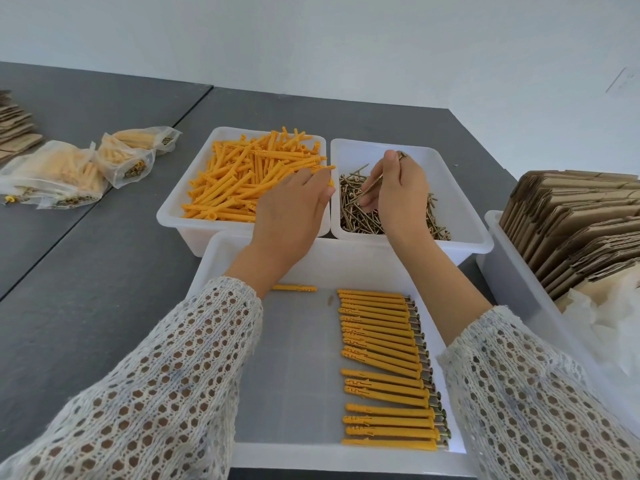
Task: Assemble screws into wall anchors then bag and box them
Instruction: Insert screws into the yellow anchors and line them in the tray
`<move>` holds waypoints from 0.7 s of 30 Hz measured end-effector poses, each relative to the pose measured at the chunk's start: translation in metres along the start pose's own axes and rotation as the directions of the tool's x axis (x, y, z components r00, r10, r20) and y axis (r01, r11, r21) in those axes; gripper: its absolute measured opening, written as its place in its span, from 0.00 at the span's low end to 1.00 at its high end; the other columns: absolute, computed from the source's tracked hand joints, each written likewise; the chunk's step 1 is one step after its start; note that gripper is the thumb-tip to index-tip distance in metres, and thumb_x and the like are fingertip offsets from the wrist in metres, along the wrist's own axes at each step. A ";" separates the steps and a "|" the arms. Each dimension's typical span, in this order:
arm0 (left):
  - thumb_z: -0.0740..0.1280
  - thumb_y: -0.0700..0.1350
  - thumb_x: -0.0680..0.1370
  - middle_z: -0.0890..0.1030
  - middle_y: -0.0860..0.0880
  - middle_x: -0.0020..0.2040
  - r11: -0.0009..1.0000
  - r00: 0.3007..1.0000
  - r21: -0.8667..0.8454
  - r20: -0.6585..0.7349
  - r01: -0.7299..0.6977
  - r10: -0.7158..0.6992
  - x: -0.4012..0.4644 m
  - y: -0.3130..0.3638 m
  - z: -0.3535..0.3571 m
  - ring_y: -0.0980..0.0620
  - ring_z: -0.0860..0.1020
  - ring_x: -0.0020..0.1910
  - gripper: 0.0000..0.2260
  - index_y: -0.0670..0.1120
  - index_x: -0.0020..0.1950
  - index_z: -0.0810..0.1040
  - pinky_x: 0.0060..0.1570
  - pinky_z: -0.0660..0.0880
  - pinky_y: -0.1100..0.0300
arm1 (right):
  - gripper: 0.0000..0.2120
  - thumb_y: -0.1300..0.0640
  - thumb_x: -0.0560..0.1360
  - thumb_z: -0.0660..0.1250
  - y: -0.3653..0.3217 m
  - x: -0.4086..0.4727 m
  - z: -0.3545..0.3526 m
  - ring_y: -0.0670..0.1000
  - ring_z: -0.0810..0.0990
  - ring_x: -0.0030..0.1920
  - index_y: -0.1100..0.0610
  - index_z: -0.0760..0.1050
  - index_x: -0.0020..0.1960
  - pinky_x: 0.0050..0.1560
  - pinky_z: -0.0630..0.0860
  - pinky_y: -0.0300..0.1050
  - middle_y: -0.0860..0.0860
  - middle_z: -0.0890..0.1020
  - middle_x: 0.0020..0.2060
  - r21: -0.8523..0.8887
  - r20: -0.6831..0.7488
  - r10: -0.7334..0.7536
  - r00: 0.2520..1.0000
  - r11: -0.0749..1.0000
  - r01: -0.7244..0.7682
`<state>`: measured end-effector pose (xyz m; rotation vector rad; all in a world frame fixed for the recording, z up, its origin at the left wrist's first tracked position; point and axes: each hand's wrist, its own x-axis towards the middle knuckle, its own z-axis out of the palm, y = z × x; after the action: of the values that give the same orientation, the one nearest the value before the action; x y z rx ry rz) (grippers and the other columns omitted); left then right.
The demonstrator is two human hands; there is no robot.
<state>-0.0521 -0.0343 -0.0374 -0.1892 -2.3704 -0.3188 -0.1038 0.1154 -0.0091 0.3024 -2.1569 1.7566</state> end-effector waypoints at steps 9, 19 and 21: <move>0.53 0.50 0.86 0.71 0.52 0.37 0.997 0.999 -0.063 0.008 0.050 -0.049 -0.002 -0.002 0.003 0.50 0.68 0.32 0.14 0.46 0.46 0.71 0.27 0.57 0.58 | 0.13 0.61 0.85 0.49 -0.022 -0.020 0.015 0.52 0.78 0.27 0.61 0.68 0.45 0.29 0.78 0.45 0.58 0.79 0.34 0.395 0.168 0.112 0.979 0.903 -0.170; 0.55 0.49 0.86 0.70 0.52 0.35 0.992 0.999 -0.124 0.032 0.027 -0.023 -0.002 -0.002 0.004 0.50 0.68 0.31 0.12 0.49 0.43 0.65 0.28 0.61 0.55 | 0.12 0.62 0.85 0.50 -0.021 -0.020 0.013 0.52 0.79 0.29 0.62 0.69 0.47 0.32 0.80 0.45 0.57 0.79 0.35 0.457 0.077 0.083 0.994 0.883 -0.109; 0.54 0.49 0.86 0.71 0.52 0.36 0.990 0.999 -0.141 0.039 0.015 -0.010 -0.001 -0.002 0.002 0.50 0.69 0.31 0.11 0.49 0.44 0.65 0.28 0.63 0.55 | 0.14 0.62 0.85 0.51 -0.021 -0.020 0.013 0.52 0.80 0.29 0.62 0.70 0.45 0.32 0.80 0.44 0.57 0.79 0.35 0.446 0.115 0.082 0.990 0.886 -0.125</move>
<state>-0.0531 -0.0359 -0.0400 -0.2487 -2.3886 -0.4936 -0.0787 0.0972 -0.0002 0.3948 -1.8217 2.3456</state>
